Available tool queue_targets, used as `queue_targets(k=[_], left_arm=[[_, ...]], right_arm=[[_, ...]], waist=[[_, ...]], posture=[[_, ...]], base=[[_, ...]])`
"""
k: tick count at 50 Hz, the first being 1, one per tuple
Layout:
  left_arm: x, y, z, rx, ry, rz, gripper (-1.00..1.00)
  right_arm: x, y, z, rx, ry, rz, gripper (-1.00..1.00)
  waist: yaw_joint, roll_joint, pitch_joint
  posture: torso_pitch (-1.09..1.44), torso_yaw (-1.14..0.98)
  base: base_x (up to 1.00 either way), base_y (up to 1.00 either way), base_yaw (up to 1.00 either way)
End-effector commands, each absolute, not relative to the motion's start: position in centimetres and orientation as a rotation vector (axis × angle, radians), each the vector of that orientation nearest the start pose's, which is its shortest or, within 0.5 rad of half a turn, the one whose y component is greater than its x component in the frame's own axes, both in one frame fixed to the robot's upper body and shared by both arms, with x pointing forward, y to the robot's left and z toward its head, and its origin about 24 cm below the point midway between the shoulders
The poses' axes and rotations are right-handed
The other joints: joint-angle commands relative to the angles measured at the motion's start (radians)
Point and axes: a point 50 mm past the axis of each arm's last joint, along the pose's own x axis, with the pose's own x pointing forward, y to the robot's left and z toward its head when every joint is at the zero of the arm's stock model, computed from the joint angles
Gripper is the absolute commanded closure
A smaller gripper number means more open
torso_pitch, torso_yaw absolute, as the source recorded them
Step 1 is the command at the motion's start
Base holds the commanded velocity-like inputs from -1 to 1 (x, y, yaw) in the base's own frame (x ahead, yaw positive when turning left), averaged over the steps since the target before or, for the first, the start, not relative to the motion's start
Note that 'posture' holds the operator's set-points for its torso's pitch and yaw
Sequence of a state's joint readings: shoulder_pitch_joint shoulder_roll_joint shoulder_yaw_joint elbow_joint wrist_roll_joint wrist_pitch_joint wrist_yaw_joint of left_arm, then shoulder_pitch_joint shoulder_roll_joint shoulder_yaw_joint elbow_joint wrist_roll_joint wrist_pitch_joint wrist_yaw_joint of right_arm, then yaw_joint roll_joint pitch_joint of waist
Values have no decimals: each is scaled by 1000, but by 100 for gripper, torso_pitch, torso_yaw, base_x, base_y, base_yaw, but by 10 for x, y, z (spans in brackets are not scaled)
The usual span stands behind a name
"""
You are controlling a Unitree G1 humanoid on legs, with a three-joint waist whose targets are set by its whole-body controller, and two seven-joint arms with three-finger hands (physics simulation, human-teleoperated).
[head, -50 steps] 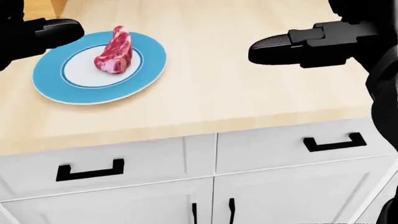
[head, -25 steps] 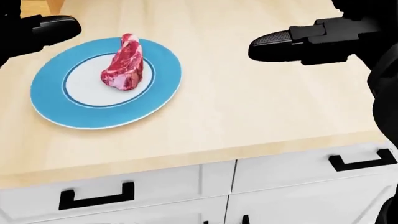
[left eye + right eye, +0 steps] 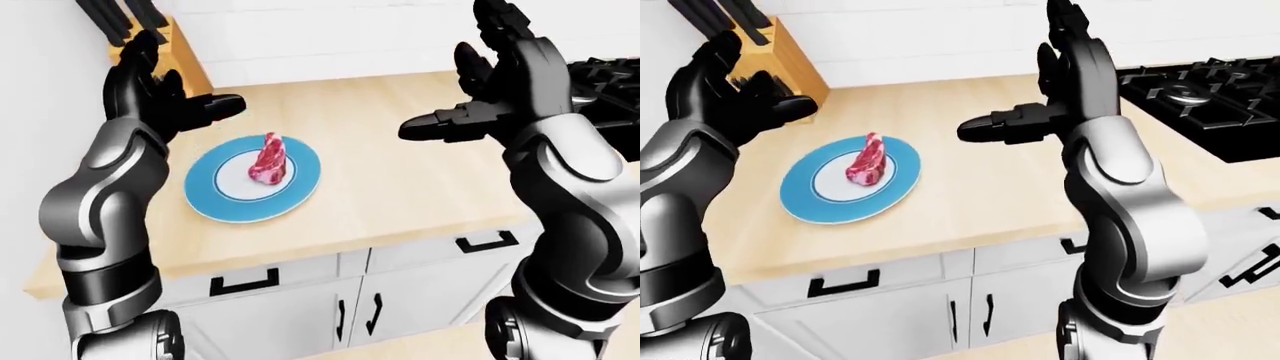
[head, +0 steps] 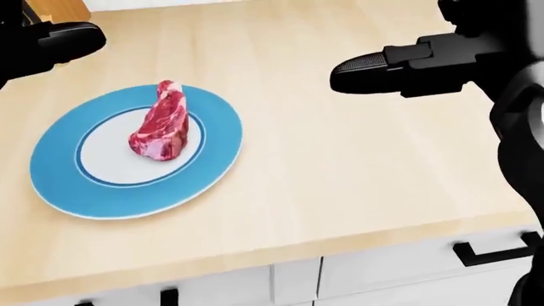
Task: Place the steak on the top rack of the oven.
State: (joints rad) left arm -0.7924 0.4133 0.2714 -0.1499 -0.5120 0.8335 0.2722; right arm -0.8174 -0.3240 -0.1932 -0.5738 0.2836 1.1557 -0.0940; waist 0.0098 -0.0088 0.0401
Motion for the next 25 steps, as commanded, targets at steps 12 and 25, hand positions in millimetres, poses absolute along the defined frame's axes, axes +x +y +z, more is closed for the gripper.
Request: queue_targets(k=[12, 25], left_arm=[[326, 209, 278, -140, -217, 113, -100], [327, 208, 275, -137, -215, 112, -100]], right_arm=[[281, -166, 301, -98, -299, 14, -100], [281, -168, 300, -96, -298, 7, -100]], waist=[[-12, -14, 12], [-10, 7, -18]], posture=[[0, 0], [0, 0]], base=[[12, 0, 0], [0, 0, 0]])
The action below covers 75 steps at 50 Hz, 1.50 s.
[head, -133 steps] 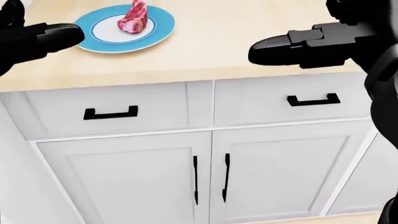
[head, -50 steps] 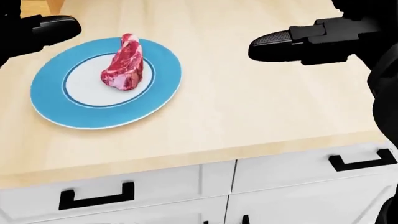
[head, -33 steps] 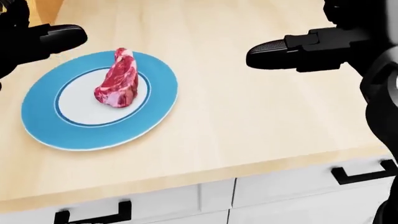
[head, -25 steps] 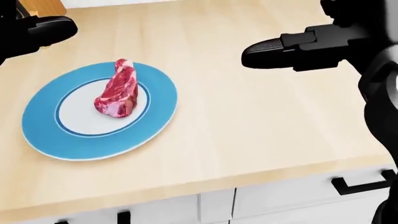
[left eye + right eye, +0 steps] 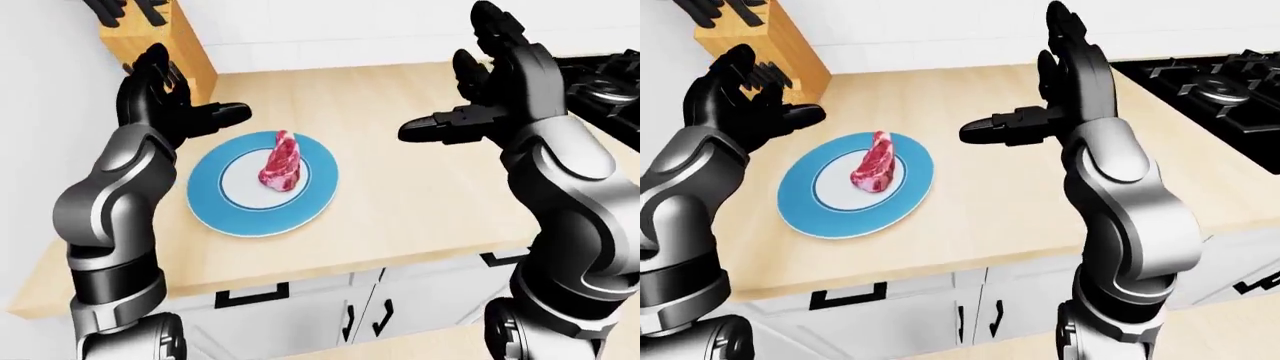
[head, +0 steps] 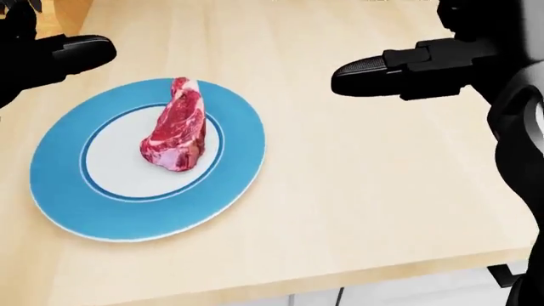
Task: Place the steak on the top rack of the oven.
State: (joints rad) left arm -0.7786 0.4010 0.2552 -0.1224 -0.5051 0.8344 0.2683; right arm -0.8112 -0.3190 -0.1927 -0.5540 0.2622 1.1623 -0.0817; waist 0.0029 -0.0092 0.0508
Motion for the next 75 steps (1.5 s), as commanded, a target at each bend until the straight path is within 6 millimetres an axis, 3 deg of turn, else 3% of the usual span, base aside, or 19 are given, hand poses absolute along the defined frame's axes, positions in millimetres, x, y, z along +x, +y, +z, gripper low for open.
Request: queue_targets(k=[1, 10, 11, 13, 16, 18, 20, 21, 23, 25, 28, 30, 32, 34, 35, 41, 51, 60, 75], left_arm=[[328, 208, 275, -136, -215, 112, -100], [327, 207, 273, -130, -214, 106, -100], [327, 206, 274, -131, -214, 106, -100], [327, 207, 274, -131, -214, 107, -100], [327, 206, 274, -128, -217, 103, -100], [327, 205, 274, -129, -225, 91, -100], [328, 205, 272, -130, -223, 89, -100], [329, 205, 272, -130, -222, 90, -100], [330, 205, 270, -129, -222, 90, -100], [332, 206, 267, -132, -220, 90, -100], [335, 205, 263, -130, -214, 91, -100], [335, 205, 262, -129, -211, 90, -100], [334, 204, 263, -128, -210, 90, -100], [335, 205, 262, -130, -210, 90, -100], [335, 205, 262, -130, -210, 91, -100], [334, 204, 262, -129, -210, 86, -100], [331, 205, 266, -135, -215, 88, -100], [332, 209, 267, -140, -215, 96, -100], [333, 209, 266, -141, -215, 102, -100]], right_arm=[[281, -168, 300, -96, -298, 6, -100], [279, -171, 303, -101, -302, -14, -100], [280, -172, 302, -113, -297, -20, -100], [280, -172, 301, -118, -296, -19, -100], [280, -171, 301, -119, -295, -16, -100], [279, -171, 302, -118, -297, -15, -100], [280, -171, 301, -118, -296, -14, -100], [280, -171, 301, -118, -295, -13, -100], [281, -170, 301, -119, -293, -11, -100], [281, -170, 301, -118, -293, -13, -100], [282, -171, 299, -118, -290, -15, -100], [283, -171, 299, -117, -287, -16, -100], [283, -171, 298, -118, -284, -16, -100], [283, -171, 297, -121, -281, -13, -100], [283, -171, 297, -121, -281, -13, -100], [283, -167, 298, -130, -278, -7, -100], [292, -153, 292, -161, -258, 46, -100], [310, -121, 281, -212, -217, 133, -100], [317, -104, 279, -275, -167, 221, -100]], waist=[[-2, 7, -30], [2, 8, -34], [20, 11, -50], [17, 11, -35], [16, 30, -30], [18, 43, -40], [18, 73, -49], [27, 66, -47], [31, 83, -35], [31, 53, -40], [24, 31, 2], [20, 19, 13], [22, -4, 3], [30, -57, -19], [20, -10, -2], [-2, 19, -24], [-6, 19, -34], [-8, 24, -40], [-9, 34, -38]], posture=[[0, 0], [0, 0], [0, 0], [0, 0], [0, 0], [0, 0], [0, 0], [0, 0], [0, 0], [0, 0], [0, 0], [0, 0], [0, 0], [0, 0], [0, 0], [0, 0], [0, 0], [0, 0], [0, 0]], base=[[0, 0, 0], [0, 0, 0], [0, 0, 70], [0, 0, 100], [0, 0, 100], [0, 0, 100], [0, 0, 100], [0, 0, 100], [0, 0, 100], [0, 0, 61], [0, 1, 0], [0, 0, 0], [0, 0, 0], [0, 0, 0], [0, 0, 0], [0, 0, 0], [0, 0, 0], [0, 0, 0], [0, 0, 0]])
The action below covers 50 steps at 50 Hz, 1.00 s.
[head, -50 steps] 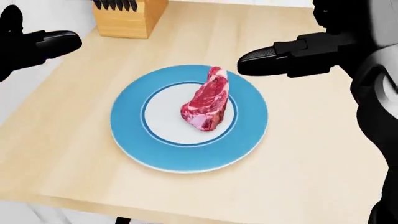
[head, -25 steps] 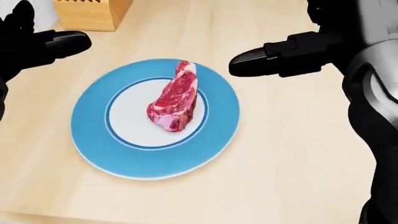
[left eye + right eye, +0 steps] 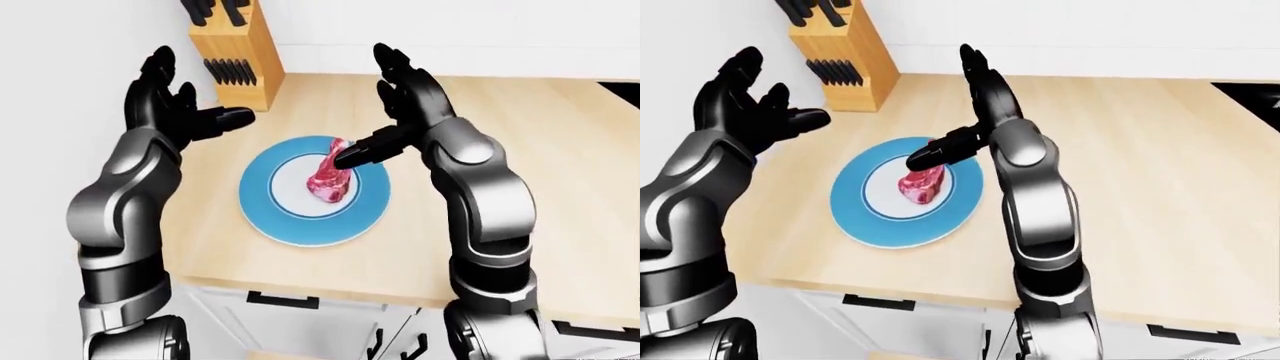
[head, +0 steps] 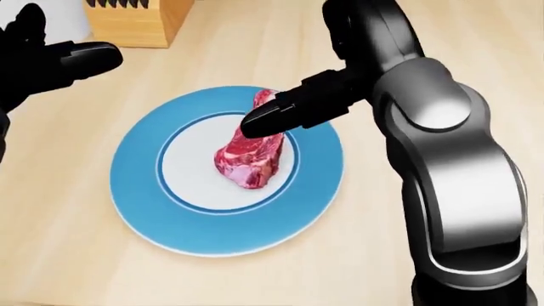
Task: Place the steak on the top rack of the oven.
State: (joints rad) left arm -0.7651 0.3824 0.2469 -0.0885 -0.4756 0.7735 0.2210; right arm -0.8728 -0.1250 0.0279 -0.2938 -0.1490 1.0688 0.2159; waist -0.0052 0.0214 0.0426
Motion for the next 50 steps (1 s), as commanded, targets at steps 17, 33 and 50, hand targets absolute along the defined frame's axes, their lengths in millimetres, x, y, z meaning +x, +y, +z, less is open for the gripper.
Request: queue_targets(k=[17, 33, 50], left_arm=[[334, 210, 264, -140, -209, 105, -100], [333, 211, 266, -142, -210, 106, -100], [334, 211, 266, -145, -208, 108, -100]], right_arm=[[318, -87, 254, -344, -79, 325, -100], [338, -68, 239, -368, -51, 370, -100], [351, -64, 227, -367, -39, 380, -100]], waist=[[-3, 12, -28], [-5, 20, -33], [-5, 21, -37]], posture=[[0, 0], [0, 0], [0, 0]], base=[[0, 0, 0], [0, 0, 0], [0, 0, 0]])
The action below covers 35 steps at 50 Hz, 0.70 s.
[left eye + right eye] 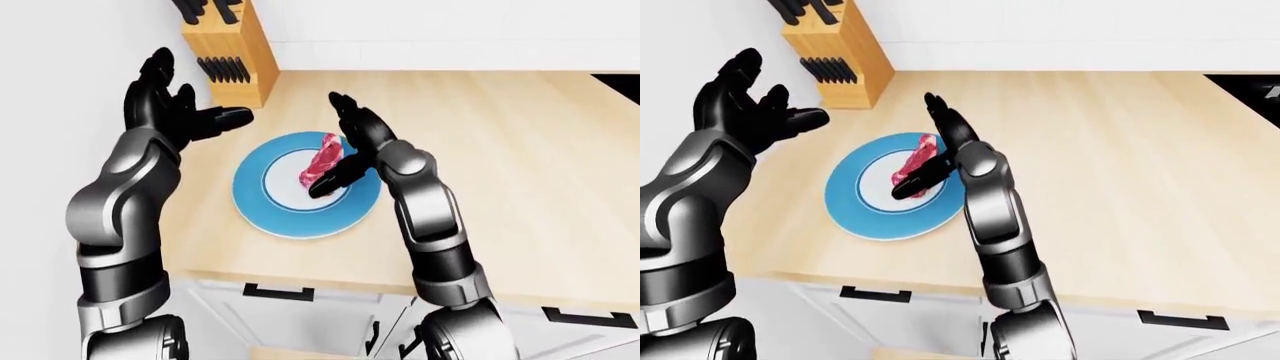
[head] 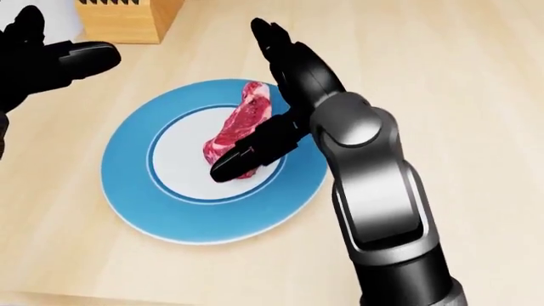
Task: Place the steak on the top rack of the oven.
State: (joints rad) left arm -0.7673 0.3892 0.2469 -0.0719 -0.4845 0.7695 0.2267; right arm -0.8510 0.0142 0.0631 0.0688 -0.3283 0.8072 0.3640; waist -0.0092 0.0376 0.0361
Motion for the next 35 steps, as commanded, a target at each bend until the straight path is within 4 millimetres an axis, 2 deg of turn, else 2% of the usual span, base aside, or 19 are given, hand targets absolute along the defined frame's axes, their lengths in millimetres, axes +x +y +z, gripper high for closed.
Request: queue_targets(k=[1, 9, 25, 35], left_arm=[[333, 211, 266, -145, -208, 108, -100], [333, 212, 267, -148, -209, 108, -100], [334, 211, 264, -147, -205, 109, -100], [333, 212, 265, -149, -206, 109, -100]], right_arm=[[350, -64, 226, -366, -38, 382, -100], [352, -64, 227, -364, -38, 381, -100], [358, -62, 207, -360, -10, 391, -100], [361, -57, 202, -374, -9, 398, -100]], waist=[[-1, 5, -31], [-2, 4, -31], [-2, 4, -31], [-3, 6, -32]], posture=[[0, 0], [0, 0], [0, 0], [0, 0]], base=[[0, 0, 0], [0, 0, 0], [0, 0, 0], [0, 0, 0]])
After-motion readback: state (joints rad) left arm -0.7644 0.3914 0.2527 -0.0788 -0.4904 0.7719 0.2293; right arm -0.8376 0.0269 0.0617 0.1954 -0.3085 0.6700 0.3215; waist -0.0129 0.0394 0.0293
